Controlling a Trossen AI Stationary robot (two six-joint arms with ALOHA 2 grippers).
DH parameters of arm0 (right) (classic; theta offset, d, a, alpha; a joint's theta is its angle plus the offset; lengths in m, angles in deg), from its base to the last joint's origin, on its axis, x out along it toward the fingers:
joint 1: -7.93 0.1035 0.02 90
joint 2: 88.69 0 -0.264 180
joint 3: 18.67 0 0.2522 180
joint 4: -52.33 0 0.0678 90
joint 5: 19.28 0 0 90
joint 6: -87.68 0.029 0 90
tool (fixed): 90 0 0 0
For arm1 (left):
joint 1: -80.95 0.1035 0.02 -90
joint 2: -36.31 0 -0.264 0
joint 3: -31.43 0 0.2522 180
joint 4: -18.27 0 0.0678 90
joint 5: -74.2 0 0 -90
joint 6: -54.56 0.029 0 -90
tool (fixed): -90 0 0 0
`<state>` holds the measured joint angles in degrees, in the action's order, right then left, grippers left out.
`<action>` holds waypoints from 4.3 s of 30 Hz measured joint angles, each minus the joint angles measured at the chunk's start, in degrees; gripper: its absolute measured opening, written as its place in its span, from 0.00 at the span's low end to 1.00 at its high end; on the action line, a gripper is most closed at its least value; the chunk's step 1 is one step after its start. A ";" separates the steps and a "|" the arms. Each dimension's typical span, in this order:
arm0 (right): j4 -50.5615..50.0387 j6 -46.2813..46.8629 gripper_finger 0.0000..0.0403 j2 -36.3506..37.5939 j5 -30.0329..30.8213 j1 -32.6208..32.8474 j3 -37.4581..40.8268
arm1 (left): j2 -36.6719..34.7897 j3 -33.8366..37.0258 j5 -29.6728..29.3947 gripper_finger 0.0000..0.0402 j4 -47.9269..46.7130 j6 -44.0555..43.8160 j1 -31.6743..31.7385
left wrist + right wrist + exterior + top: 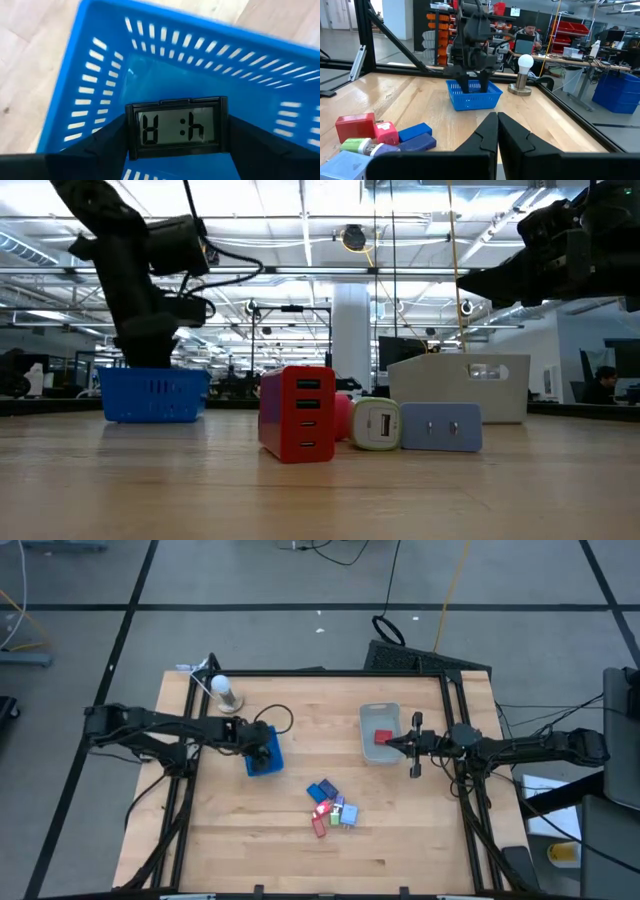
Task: Pick & Place Office items
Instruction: Put the black digital timer into the blue bin, then put the light blue charger adapter into the grey bin
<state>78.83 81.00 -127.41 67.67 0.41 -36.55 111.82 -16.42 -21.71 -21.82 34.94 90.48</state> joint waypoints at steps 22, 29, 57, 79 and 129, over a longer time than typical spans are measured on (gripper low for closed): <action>0.02 1.06 0.00 0.00 -0.02 0.01 -0.02 | -1.86 -5.97 2.93 0.82 -3.43 1.80 -0.27; -0.01 1.04 0.00 0.00 0.00 -0.01 0.00 | -9.11 -10.02 2.94 0.68 2.32 13.93 -4.18; -1.52 1.42 0.00 0.01 0.13 -0.01 0.00 | -19.74 1.02 -0.07 0.01 39.59 25.44 -10.65; -1.50 -0.43 0.00 -0.63 4.76 -0.01 -0.01 | -18.71 33.33 5.52 0.01 82.30 26.65 -7.68; -25.68 1.24 0.09 -18.85 4.79 13.08 -23.93 | -18.91 33.03 -1.90 0.06 84.90 19.45 -2.05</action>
<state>53.16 82.24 -146.25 72.47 13.49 -60.48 92.91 16.61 -23.61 63.08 54.38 88.43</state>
